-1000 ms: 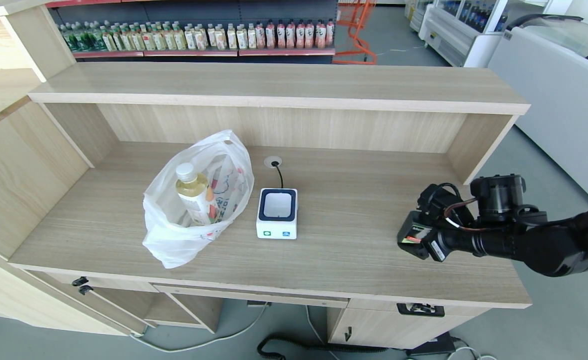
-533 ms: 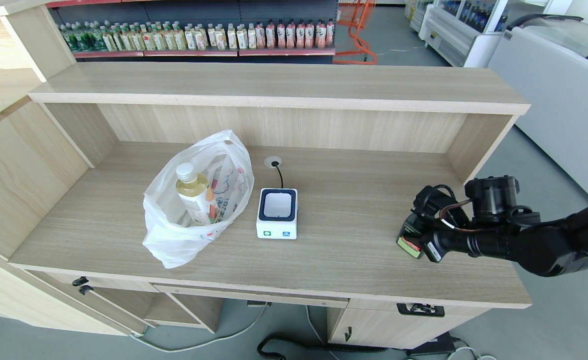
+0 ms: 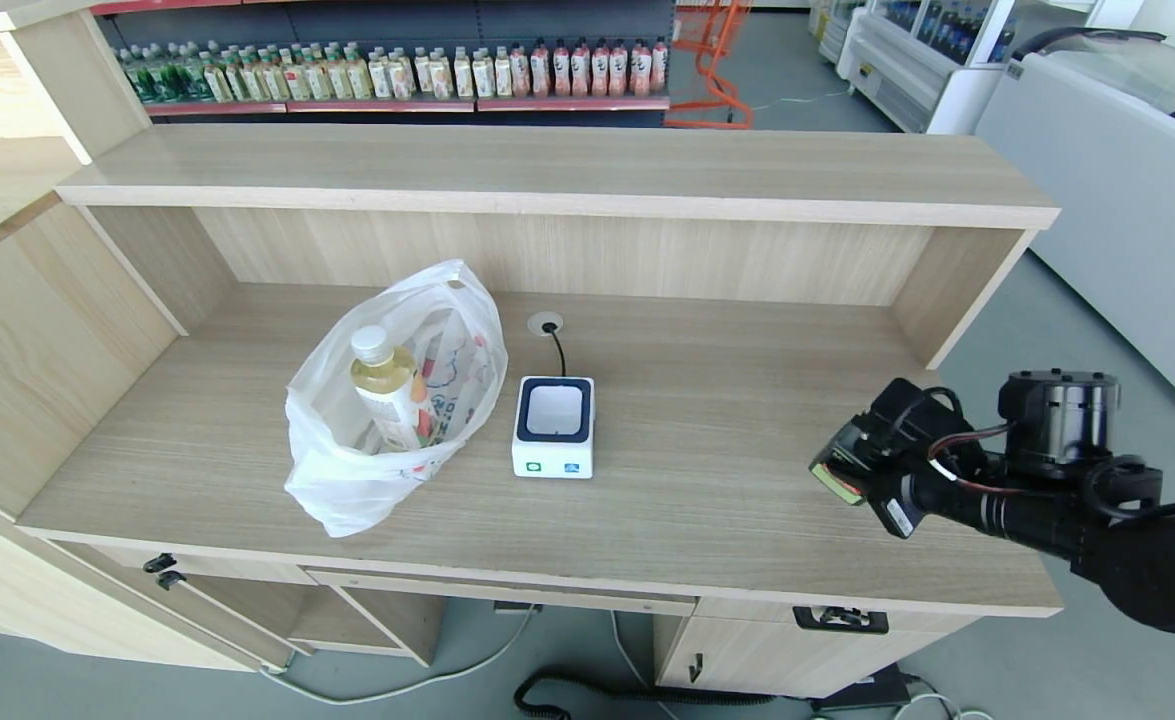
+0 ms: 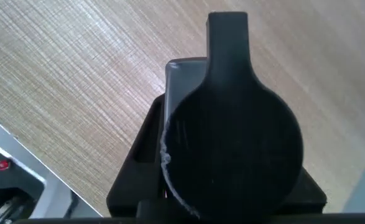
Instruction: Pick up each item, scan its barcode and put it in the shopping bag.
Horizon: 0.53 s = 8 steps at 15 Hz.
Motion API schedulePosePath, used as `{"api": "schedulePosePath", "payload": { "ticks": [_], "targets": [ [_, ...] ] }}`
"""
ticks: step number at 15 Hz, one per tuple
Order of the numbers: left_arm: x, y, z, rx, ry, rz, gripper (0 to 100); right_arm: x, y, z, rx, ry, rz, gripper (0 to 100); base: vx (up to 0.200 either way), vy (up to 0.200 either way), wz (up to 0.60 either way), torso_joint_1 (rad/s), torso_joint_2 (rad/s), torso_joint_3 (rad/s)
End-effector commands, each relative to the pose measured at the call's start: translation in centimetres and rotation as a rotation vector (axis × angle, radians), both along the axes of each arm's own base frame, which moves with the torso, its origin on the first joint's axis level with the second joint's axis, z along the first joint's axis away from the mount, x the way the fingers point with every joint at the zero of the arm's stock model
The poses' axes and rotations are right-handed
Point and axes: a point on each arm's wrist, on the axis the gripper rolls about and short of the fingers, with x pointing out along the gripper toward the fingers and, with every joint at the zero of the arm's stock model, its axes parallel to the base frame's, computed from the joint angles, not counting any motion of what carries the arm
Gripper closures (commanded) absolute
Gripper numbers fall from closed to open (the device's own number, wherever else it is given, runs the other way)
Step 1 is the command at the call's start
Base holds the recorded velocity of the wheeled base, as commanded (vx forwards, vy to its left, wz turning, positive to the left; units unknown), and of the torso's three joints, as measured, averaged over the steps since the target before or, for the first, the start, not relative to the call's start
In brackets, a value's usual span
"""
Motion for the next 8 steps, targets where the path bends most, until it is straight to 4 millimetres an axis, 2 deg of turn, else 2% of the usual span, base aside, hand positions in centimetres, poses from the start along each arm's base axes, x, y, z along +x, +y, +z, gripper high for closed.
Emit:
{"api": "schedulePosePath", "payload": {
  "ticks": [1,3,5,6,8],
  "targets": [
    [0.0,0.0,0.0,0.0,0.0,0.001,0,-2.9,-0.5,3.7,-0.064,-0.186,0.028,100,0.0,0.0,0.0,0.0,0.0,0.0],
    [0.0,0.0,0.0,0.0,0.0,0.001,0,-4.0,-0.4,5.2,-0.103,-0.289,0.106,100,0.0,0.0,0.0,0.0,0.0,0.0],
    [0.0,0.0,0.0,0.0,0.0,0.001,0,-4.6,-0.1,5.7,-0.205,-0.371,0.225,100,0.0,0.0,0.0,0.0,0.0,0.0],
    [0.0,0.0,0.0,0.0,0.0,0.001,0,-4.9,0.1,5.9,-0.333,-0.479,0.382,100,0.0,0.0,0.0,0.0,0.0,0.0],
    [0.0,0.0,0.0,0.0,0.0,0.001,0,-5.3,0.5,6.0,-0.571,-0.689,0.585,100,0.0,0.0,0.0,0.0,0.0,0.0]
  ]
}}
